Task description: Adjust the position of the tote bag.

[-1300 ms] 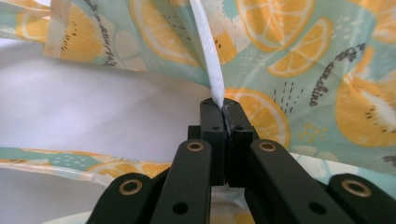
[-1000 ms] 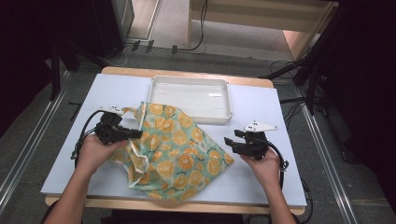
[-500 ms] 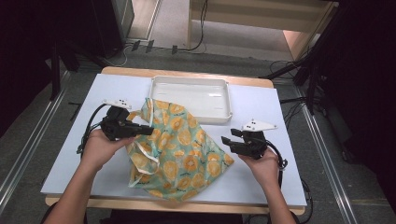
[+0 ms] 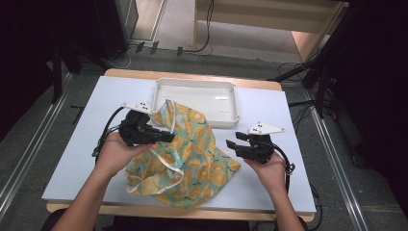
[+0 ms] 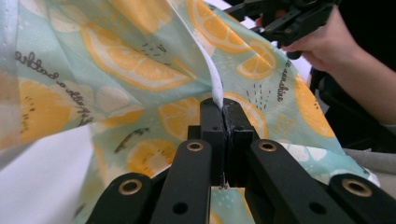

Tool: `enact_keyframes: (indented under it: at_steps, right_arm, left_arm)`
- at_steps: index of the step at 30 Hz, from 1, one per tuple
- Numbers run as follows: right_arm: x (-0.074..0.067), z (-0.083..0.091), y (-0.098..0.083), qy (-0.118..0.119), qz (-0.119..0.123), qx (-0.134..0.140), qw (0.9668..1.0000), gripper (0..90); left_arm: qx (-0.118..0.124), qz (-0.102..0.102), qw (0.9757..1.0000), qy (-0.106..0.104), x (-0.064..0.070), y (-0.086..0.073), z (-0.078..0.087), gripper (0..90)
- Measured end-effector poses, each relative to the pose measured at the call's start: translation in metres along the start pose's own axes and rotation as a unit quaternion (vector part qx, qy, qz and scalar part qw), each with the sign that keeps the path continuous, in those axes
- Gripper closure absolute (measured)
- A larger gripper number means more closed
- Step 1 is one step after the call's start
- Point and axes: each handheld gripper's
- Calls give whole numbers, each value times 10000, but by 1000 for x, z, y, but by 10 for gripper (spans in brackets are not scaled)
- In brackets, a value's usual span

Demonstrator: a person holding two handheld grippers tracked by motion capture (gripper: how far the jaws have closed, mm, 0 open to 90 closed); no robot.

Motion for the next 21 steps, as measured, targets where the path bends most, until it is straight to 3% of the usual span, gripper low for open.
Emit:
enact_keyframes:
  at_steps: [21]
  right_arm:
    - [2,3,-4,-117,-66,-13,9999,492]
  left_arm:
    - [-221,-321,9985,-392,24,15,-50,896]
Point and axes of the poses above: each handheld gripper's, and its own axes: z roughly backward along the jaws, y roughly out of its top, x roughly to its right
